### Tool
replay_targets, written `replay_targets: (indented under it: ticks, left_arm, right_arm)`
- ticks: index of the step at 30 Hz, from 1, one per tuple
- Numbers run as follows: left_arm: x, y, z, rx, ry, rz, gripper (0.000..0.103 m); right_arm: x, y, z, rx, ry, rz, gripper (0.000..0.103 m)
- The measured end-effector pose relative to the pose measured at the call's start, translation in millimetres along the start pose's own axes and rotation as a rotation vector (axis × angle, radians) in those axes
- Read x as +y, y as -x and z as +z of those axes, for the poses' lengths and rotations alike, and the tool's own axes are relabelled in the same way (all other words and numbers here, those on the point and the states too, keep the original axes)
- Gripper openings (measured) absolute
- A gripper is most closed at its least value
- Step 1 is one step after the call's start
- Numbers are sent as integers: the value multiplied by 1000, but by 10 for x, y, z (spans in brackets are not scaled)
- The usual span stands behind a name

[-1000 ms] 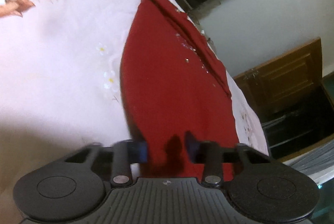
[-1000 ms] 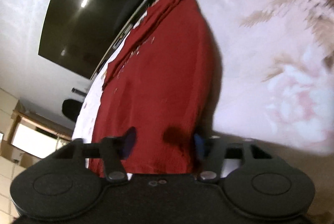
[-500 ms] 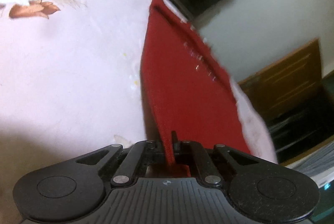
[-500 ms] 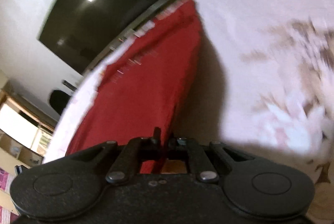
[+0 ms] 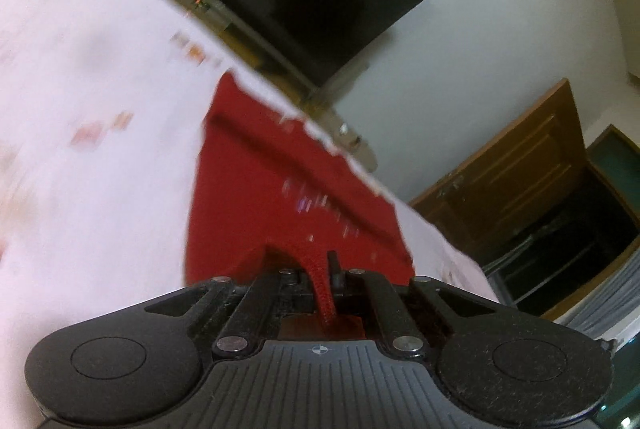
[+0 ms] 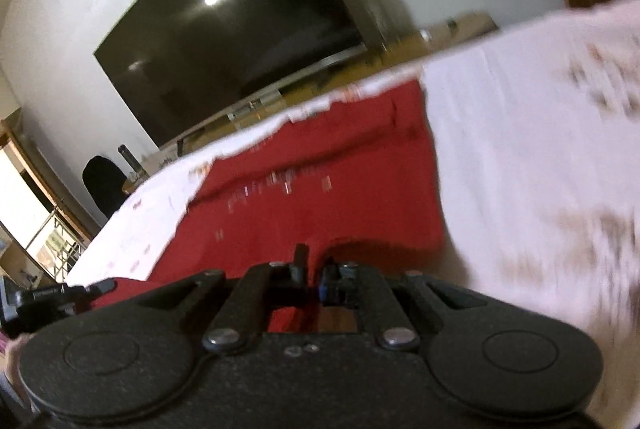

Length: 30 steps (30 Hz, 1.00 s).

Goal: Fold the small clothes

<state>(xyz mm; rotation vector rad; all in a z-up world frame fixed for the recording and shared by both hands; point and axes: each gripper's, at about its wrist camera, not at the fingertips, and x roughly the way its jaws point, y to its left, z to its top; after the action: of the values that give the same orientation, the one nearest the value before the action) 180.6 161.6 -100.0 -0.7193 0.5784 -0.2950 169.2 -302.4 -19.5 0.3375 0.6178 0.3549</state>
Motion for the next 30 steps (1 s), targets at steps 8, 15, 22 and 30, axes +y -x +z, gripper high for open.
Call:
replay_targets:
  ticks: [8, 15, 22, 30]
  left_arm:
    - [-284, -842, 1057, -31, -124, 1, 3]
    - [-266, -1740, 1633, -14, -172, 39, 3]
    - [43, -2443, 1713, 51, -182, 117, 3]
    - [343, -2623, 1601, -136, -130, 167, 72]
  right_arm:
    - [-108, -644, 889, -63, 40, 13, 5]
    - [-559, -1487, 1478, -38, -37, 44, 5]
    - [-908, -2235, 1680, -5, -77, 53, 5]
    - [-1095, -2630, 1580, -79, -44, -14, 81]
